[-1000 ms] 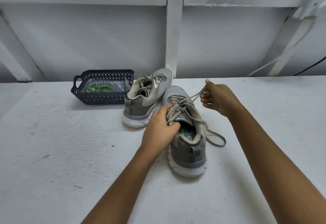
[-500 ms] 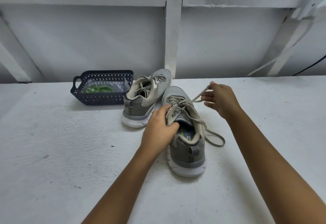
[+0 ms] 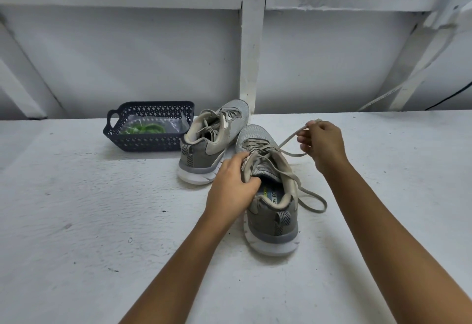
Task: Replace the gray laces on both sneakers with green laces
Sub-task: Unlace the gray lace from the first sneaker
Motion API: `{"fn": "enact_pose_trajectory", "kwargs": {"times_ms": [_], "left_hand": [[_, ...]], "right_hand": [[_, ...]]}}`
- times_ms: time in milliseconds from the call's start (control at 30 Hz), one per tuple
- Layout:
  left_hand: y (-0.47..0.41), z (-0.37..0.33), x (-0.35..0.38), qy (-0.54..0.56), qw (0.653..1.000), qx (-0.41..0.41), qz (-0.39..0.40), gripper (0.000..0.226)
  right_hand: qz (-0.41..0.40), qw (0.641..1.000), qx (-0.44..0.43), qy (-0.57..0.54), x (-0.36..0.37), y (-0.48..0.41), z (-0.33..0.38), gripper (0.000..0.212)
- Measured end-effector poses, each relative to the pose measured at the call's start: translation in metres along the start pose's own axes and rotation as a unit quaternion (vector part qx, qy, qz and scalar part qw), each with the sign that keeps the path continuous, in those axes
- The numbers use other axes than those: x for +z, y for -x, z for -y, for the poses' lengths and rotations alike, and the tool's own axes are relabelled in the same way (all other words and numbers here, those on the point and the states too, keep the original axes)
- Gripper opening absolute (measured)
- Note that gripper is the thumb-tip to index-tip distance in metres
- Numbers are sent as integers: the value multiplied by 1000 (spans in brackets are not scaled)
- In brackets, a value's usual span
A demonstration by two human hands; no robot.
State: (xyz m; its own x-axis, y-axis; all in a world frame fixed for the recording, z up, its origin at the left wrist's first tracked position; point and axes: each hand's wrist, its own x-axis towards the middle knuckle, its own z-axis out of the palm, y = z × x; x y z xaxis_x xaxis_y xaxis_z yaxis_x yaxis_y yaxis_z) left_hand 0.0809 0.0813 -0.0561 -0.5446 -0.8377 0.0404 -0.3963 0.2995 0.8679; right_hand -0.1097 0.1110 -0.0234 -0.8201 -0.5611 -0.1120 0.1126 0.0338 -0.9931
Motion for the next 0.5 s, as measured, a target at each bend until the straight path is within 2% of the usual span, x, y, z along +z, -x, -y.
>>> {"fn": "enact_pose_trajectory", "kwargs": {"times_ms": [67, 133, 200, 267, 333, 433, 500], "left_hand": [[-1, 0, 0, -6, 1000, 3, 1, 58], [-1, 2, 0, -7, 1000, 7, 3, 58], [-1, 1, 0, -6, 1000, 4, 4, 59], [0, 0, 0, -5, 1000, 1, 3, 62], [0, -1, 0, -6, 1000, -1, 3, 63], [0, 0, -1, -3, 1000, -4, 1, 67], [0, -1, -1, -4, 1000, -4, 1, 67]], "right_hand": [[44, 999, 25, 10, 3, 5, -4, 20], [137, 985, 41, 92, 7, 13, -11, 24], [195, 966, 28, 169, 8, 17, -16, 29], [187, 963, 2, 193, 8, 16, -16, 27], [147, 973, -13, 179, 6, 12, -10, 24], [63, 994, -16, 83, 1, 1, -2, 28], [46, 998, -2, 34, -2, -1, 0, 26]]}}
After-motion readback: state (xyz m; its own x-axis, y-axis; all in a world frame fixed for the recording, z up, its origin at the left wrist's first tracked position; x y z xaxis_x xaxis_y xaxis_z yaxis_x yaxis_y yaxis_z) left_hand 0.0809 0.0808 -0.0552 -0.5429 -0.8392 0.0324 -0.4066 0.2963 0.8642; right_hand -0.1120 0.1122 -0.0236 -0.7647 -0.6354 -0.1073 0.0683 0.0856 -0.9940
